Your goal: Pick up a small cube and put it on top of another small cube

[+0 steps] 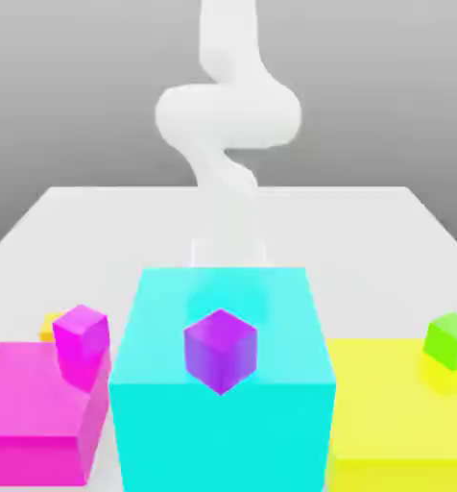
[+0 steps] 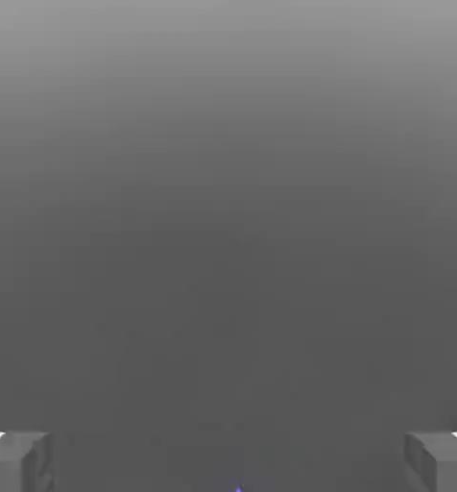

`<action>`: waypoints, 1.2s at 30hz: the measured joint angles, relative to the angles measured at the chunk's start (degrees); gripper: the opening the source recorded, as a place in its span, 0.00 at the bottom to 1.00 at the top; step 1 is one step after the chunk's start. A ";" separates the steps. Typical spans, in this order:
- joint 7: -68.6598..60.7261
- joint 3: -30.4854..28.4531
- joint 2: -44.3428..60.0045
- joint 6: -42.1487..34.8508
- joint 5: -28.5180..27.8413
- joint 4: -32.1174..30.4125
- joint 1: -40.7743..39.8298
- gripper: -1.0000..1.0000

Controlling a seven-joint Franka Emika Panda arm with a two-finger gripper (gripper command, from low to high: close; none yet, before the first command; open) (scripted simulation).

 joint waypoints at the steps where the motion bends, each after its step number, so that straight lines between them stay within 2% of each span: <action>1: 2.89 0.81 0.98 0.66 -0.39 -0.68 -1.74 0.50; 19: 50.69 10.63 18.26 11.50 -6.61 -11.99 -29.47 0.50; 27: 71.51 12.08 26.01 16.26 -8.99 -16.97 -39.90 0.50; 36: 93.49 11.19 34.08 21.78 -9.70 -22.62 -49.18 0.50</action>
